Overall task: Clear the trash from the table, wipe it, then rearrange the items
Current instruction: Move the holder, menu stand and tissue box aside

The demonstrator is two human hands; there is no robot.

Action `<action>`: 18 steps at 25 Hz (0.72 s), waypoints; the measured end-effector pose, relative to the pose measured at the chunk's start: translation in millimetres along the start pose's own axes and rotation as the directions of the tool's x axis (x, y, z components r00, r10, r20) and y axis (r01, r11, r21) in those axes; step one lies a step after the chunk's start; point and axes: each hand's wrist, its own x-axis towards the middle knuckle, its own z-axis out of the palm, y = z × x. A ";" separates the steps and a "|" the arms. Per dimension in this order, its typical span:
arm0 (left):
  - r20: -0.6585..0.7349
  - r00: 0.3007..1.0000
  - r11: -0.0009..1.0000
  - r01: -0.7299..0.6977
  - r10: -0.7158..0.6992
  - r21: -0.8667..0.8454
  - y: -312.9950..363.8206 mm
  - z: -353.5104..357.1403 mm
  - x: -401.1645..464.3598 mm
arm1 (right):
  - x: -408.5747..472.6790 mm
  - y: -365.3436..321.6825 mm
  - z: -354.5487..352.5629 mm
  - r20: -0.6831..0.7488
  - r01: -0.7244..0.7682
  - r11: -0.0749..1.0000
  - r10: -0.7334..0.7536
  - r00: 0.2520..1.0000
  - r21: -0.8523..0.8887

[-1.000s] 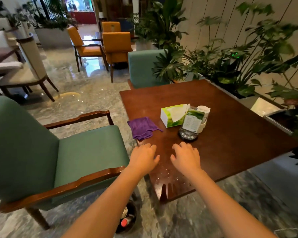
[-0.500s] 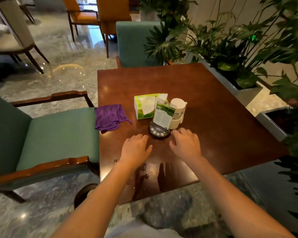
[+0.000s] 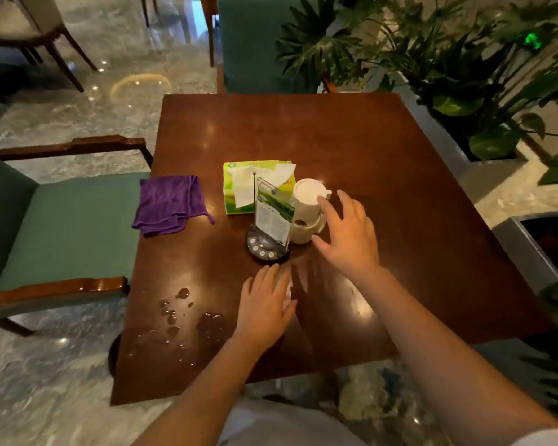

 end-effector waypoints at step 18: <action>0.058 0.927 0.927 0.365 -0.370 0.084 99.3 119.0 68.1 | 112.7 49.7 35.2 0.191 0.365 0.823 -0.481 0.856 0.435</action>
